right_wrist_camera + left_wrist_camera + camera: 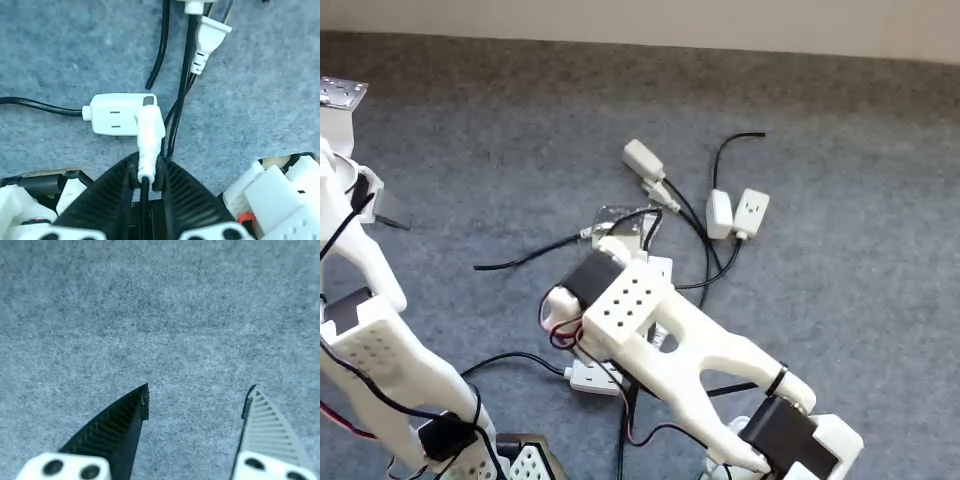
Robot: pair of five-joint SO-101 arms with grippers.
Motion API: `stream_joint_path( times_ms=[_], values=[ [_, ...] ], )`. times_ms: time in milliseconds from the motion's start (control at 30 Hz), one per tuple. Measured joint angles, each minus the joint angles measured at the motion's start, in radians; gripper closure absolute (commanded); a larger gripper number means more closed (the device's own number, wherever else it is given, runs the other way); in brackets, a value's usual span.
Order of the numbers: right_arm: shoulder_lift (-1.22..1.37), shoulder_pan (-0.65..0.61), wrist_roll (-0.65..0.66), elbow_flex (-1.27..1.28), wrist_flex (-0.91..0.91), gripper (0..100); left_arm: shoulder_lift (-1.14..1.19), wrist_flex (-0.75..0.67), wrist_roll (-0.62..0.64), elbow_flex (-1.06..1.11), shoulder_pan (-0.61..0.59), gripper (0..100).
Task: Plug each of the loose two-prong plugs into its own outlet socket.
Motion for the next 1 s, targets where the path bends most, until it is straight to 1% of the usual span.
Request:
stream_joint_path(
  times_ms=[167,267,533,800,933,1000],
  values=[
    [0.0,-0.101,0.0,0.0,0.0,99.3,0.0,0.0,0.0,0.0,0.006,69],
    [0.0,-0.137,0.0,0.003,0.0,99.3,0.0,0.0,0.0,0.0,0.006,69],
    [0.0,-0.141,0.0,0.153,-0.044,99.3,0.0,0.0,0.0,0.0,0.006,69],
    [0.0,-0.141,0.0,0.141,-0.051,99.3,0.0,0.0,0.0,0.0,0.006,69],
    [0.0,-0.14,0.0,0.095,-0.011,99.3,0.0,0.0,0.0,0.0,0.006,69],
    [0.0,-0.12,0.0,0.091,-0.009,99.3,0.0,0.0,0.0,0.0,0.006,69]
  ],
)
